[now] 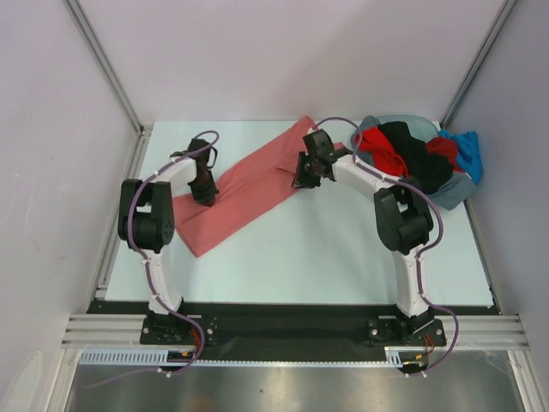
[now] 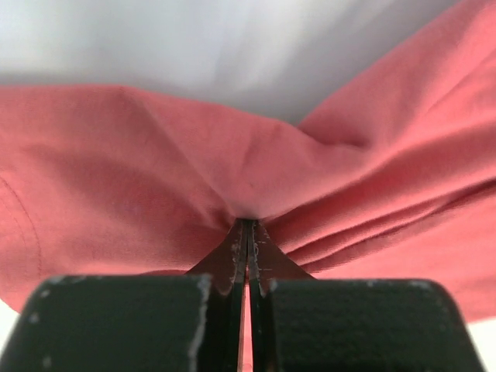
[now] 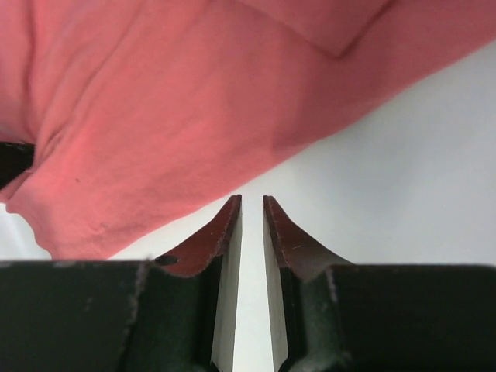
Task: Fold and stack the t-shirts
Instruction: Fold the tshirt
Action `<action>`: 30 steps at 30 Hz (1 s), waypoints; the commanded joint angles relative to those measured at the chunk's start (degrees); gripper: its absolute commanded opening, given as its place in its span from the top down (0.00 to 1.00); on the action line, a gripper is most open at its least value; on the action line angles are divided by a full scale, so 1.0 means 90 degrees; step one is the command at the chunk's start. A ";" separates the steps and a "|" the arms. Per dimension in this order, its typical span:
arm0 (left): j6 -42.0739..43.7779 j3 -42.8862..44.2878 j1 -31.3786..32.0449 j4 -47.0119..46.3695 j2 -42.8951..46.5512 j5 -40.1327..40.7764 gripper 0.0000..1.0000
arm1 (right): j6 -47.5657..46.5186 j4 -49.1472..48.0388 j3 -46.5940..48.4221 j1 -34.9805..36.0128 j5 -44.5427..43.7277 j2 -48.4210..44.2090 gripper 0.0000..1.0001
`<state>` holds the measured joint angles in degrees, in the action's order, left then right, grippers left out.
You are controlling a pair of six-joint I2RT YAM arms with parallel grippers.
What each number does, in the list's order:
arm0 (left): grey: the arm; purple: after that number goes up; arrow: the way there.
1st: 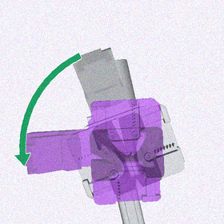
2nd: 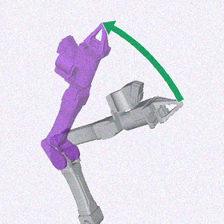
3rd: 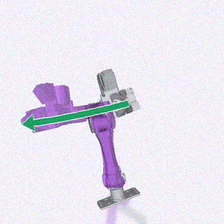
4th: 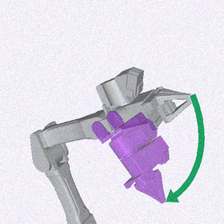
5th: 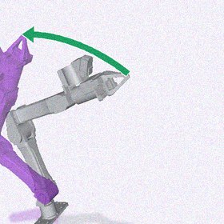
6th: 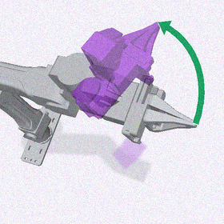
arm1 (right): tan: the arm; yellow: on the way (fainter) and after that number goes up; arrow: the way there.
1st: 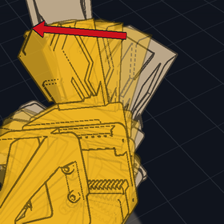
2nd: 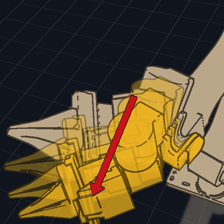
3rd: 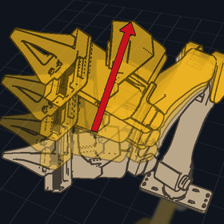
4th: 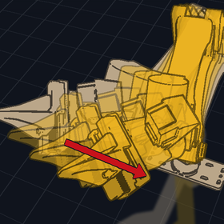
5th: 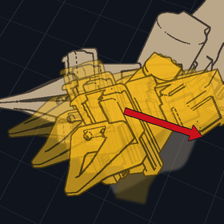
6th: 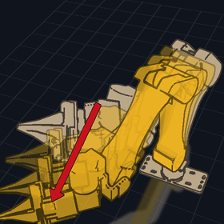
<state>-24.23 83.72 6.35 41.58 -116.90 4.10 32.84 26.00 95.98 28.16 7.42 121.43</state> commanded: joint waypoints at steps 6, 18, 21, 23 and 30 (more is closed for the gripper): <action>-0.0346 -0.0380 0.0438 0.1296 0.0109 0.0431 1.00 | -0.0534 -0.0135 0.0633 0.0698 0.0804 0.0238 0.74; -0.0121 0.0502 -0.0412 0.1513 -0.0263 0.0736 1.00 | -0.0241 0.0412 0.2614 0.1675 0.0816 0.1527 0.76; -0.0033 0.0589 -0.0422 0.1454 -0.0165 0.0804 1.00 | -0.0143 0.0480 0.2772 0.1900 0.0758 0.1761 0.80; -0.0062 0.0629 -0.0422 0.1425 -0.0019 0.0785 1.00 | -0.0104 0.0442 0.2841 0.2084 0.0757 0.1820 0.83; -0.0354 0.0288 -0.0432 0.1376 0.0927 0.0902 1.00 | -0.0124 0.0510 0.3095 0.2515 0.0611 0.2104 1.00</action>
<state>-26.55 87.07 2.81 53.52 -116.44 9.61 31.51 29.85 120.73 49.56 14.22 140.11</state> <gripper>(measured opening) 0.005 0.018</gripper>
